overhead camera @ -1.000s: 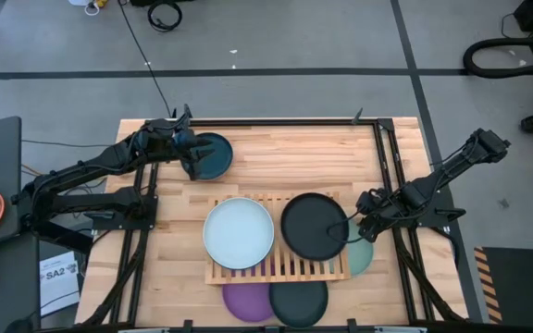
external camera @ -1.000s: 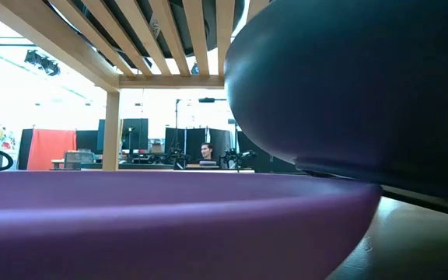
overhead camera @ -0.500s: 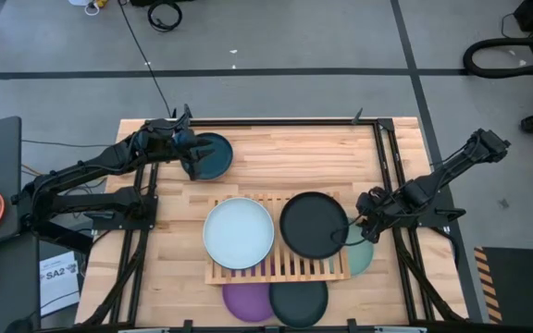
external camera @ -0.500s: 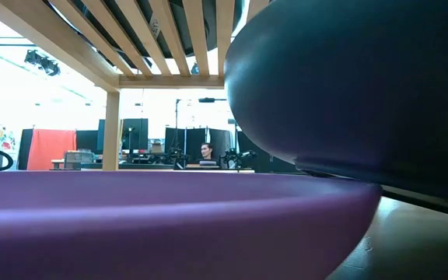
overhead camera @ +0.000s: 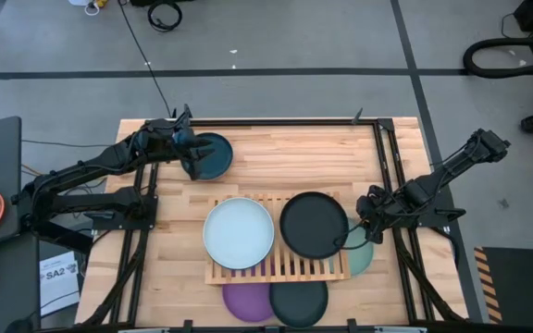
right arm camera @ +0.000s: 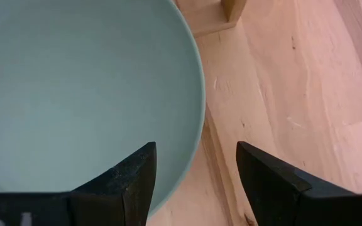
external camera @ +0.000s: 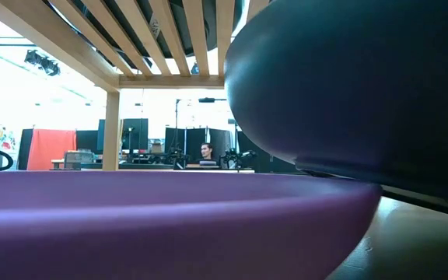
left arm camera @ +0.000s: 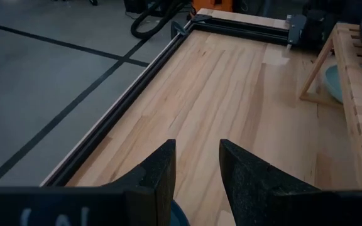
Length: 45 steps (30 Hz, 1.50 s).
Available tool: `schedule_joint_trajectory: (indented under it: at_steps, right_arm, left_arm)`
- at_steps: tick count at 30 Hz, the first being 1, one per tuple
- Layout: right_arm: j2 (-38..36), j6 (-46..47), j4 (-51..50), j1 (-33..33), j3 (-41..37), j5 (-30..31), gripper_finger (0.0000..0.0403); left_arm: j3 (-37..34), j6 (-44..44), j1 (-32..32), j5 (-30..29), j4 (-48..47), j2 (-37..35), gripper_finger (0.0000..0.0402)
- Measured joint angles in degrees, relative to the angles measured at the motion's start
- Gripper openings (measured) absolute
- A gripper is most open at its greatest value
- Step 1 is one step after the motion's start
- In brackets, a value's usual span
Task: Place and stack plates onto a shelf
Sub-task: Stack the light green plate on top of the gray plate on the shelf
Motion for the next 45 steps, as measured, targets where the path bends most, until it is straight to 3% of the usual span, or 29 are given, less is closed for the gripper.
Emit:
schedule_joint_trajectory:
  at_steps: [13,27,45]
  right_arm:
    - [1.21,-0.12,10.05,0.02,-6.7,-0.98,0.0224]
    - [1.21,-0.12,10.3,0.01,-7.34,-3.82,0.0219]
    - [1.21,-0.1,10.3,0.0,-7.39,-6.12,0.0073]
  left_arm:
    - [0.0,-0.06,0.0,-0.02,0.0,0.0,0.0128]
    - [0.0,0.04,-0.01,-0.02,0.0,0.0,0.0128]
    - [0.0,0.07,-0.02,-0.02,0.0,0.0,0.0128]
